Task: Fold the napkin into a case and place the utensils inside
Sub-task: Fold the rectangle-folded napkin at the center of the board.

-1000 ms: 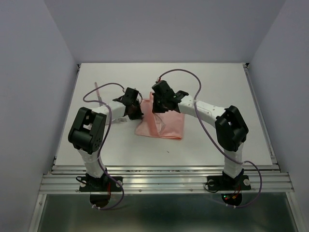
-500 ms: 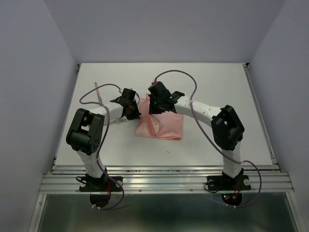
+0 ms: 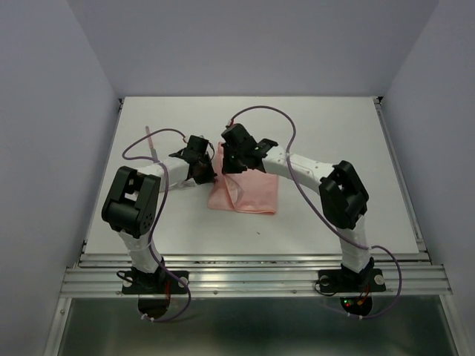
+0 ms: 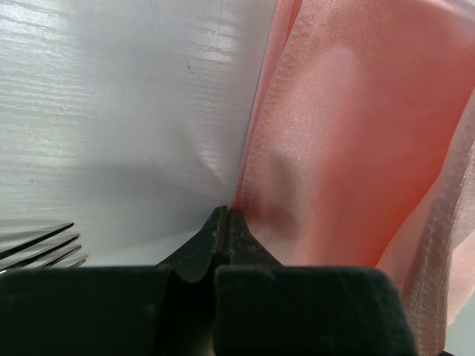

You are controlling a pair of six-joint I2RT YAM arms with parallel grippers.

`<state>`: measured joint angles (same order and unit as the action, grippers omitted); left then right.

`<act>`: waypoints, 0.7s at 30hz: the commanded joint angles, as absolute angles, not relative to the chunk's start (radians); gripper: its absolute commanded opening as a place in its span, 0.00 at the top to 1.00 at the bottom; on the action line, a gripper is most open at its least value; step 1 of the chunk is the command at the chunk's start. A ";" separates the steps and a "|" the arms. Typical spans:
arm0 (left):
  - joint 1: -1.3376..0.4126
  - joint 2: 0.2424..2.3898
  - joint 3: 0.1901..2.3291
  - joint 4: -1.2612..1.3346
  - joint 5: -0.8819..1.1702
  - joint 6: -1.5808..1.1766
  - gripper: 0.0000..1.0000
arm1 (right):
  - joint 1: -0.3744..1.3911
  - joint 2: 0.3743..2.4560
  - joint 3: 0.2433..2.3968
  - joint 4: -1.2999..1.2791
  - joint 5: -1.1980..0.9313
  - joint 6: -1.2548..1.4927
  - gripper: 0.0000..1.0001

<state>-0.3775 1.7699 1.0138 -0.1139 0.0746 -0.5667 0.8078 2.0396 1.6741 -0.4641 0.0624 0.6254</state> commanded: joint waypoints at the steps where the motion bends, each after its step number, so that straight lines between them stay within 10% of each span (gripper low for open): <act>1: -0.377 1.790 0.982 -0.169 0.060 -0.558 1.00 | 0.827 2.065 1.732 -0.453 0.044 0.627 0.99; 21: -0.377 1.789 0.968 -0.160 0.067 -0.558 1.00 | 0.827 2.186 1.844 -0.466 0.028 0.646 0.99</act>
